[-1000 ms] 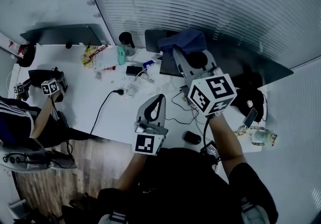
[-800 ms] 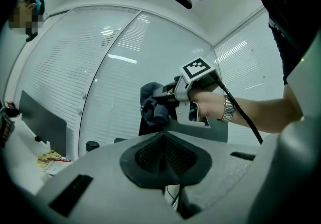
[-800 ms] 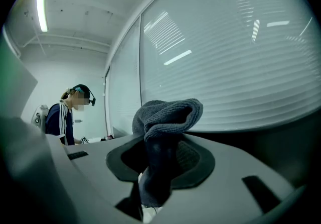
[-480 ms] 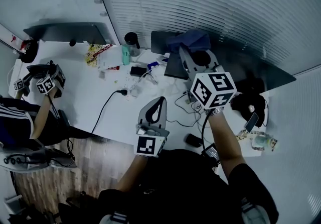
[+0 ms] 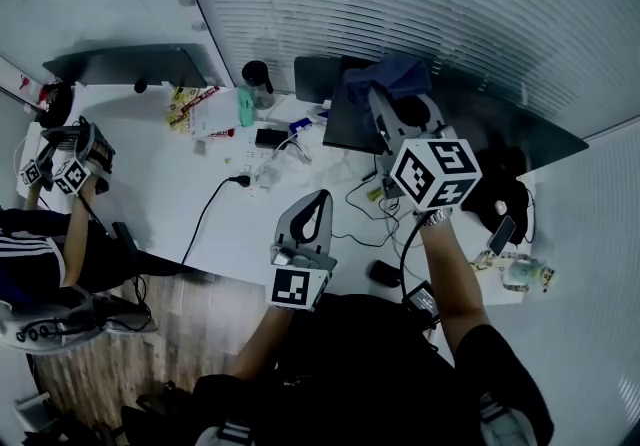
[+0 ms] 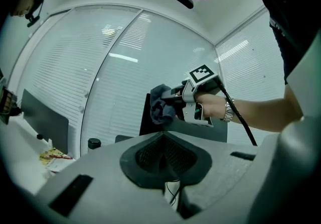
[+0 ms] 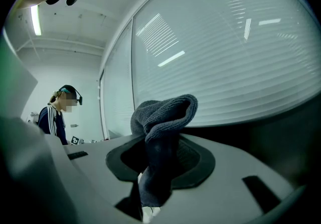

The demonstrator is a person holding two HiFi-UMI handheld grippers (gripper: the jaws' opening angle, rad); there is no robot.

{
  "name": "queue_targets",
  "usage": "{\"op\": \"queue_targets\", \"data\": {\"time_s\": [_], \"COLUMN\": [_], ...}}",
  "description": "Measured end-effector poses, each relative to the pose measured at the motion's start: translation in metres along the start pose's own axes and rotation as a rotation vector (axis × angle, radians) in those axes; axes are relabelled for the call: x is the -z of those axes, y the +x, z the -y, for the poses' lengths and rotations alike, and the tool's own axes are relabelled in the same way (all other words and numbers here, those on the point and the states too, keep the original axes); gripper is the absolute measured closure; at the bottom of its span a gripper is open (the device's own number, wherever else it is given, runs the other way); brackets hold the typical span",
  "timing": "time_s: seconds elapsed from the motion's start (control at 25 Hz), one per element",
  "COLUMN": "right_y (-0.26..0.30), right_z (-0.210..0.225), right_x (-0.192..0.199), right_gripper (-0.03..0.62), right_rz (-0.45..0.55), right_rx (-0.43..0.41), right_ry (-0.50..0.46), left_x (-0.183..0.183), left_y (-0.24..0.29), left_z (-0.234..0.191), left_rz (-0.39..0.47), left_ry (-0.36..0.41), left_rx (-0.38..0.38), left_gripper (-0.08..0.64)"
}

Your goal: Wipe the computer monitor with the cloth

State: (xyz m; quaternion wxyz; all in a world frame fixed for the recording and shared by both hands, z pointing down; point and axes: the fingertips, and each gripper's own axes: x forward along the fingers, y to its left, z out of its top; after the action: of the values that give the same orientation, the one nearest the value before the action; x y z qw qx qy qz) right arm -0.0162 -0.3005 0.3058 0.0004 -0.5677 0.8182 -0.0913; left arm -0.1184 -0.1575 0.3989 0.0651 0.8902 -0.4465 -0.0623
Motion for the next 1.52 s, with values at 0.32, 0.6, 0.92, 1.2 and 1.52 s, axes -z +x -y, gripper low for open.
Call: {"op": "queue_targets", "data": {"time_s": [0.32, 0.6, 0.92, 1.2, 1.52], "right_y": [-0.021, -0.040, -0.052, -0.073, -0.100], "right_z": [0.027, 0.051, 0.078, 0.104, 0.136], "right_x": [-0.003, -0.006, -0.007, -0.012, -0.016], "right_gripper": [0.477, 0.477, 0.476, 0.476, 0.474], "right_rz": [0.010, 0.002, -0.008, -0.005, 0.001], "right_rx": [0.049, 0.029, 0.007, 0.007, 0.017], "right_ry": [0.019, 0.021, 0.023, 0.026, 0.033], "left_x": [-0.002, 0.000, 0.006, 0.008, 0.011], "left_y": [-0.001, 0.009, 0.030, 0.043, 0.052], "left_z": [0.017, 0.054, 0.084, 0.121, 0.159], "left_rz": [-0.011, -0.019, -0.035, -0.038, -0.038], "left_ry": [0.017, 0.028, 0.030, 0.052, 0.069], "left_rx": [0.005, 0.013, 0.021, 0.036, 0.050], "left_gripper": [0.554, 0.554, 0.554, 0.554, 0.554]}}
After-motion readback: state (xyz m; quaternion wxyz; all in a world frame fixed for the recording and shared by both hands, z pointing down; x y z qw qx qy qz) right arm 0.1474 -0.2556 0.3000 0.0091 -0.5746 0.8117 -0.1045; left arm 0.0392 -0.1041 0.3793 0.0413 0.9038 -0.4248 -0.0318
